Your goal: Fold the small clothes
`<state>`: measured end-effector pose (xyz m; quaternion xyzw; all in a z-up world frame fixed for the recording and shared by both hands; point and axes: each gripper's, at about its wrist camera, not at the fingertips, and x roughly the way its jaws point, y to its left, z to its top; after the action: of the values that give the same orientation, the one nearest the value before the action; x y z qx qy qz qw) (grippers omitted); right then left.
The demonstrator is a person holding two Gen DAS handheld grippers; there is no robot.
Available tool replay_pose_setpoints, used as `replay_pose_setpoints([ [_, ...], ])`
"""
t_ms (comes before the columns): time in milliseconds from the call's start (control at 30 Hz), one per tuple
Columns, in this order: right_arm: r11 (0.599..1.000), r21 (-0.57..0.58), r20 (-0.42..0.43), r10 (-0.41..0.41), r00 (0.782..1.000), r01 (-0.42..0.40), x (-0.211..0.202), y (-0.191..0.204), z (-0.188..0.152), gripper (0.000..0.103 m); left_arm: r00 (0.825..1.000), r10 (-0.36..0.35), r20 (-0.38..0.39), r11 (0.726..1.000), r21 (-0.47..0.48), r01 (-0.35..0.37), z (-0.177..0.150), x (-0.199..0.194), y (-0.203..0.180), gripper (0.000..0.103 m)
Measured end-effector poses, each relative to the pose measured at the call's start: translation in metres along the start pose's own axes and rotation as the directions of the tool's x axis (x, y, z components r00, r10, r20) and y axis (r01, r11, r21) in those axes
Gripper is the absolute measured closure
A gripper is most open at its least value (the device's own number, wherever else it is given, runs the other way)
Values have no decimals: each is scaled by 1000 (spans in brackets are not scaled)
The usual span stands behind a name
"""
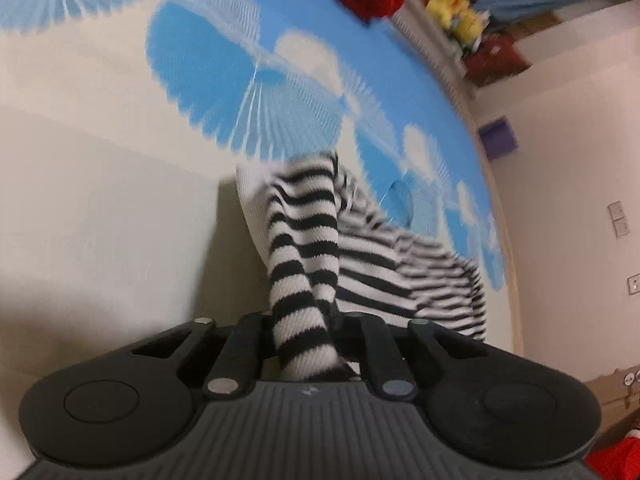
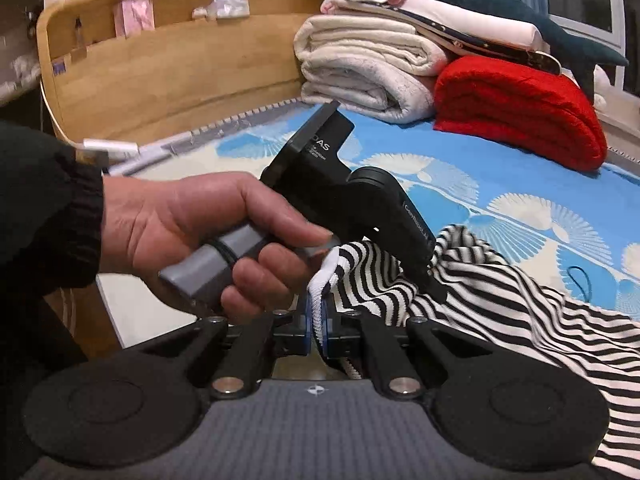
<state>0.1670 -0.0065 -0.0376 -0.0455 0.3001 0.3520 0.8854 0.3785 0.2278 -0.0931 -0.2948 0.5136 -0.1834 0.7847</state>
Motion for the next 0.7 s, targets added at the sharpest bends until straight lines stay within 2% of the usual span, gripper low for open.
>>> replay_pose_setpoints([
  [100,996,59,79,60,995,-65,-7,-1,14,99,994,-11,111,999,-29,14,-1,-44,-5,95],
  [167,984,115,158,115,981,-134,-20,-3,22,100,987,7,163,1000,-22,-3,-5,-61,-14,95],
  [233,966,188,203,141,969,-180,-31,-13,26,100,985,41,170,999,-28,-37,-8,-63,-23,95],
  [300,944,272,199,133,971,-186,-37,-29,25,100,983,91,162,996,-20,-89,-8,-54,-37,95],
  [433,888,439,189,59,980,-138,-62,-74,16,100,981,59,187,998,25,-65,-5,-32,-89,95],
  [533,842,528,247,-28,969,-110,-109,-113,6,100,982,-8,190,993,120,-15,-15,-5,-153,93],
  [567,833,545,270,-63,961,-99,-128,-124,2,100,982,-44,185,989,144,17,-20,5,-175,84],
  [600,822,562,291,-97,952,-88,-146,-135,-3,100,980,-84,179,985,163,54,-24,15,-197,71],
  [667,789,611,325,-184,928,-58,-186,-161,-19,100,967,-188,172,965,216,150,-32,27,-232,58],
  [700,767,641,327,-236,915,-32,-204,-175,-29,100,955,-221,196,957,234,174,-36,27,-242,55],
])
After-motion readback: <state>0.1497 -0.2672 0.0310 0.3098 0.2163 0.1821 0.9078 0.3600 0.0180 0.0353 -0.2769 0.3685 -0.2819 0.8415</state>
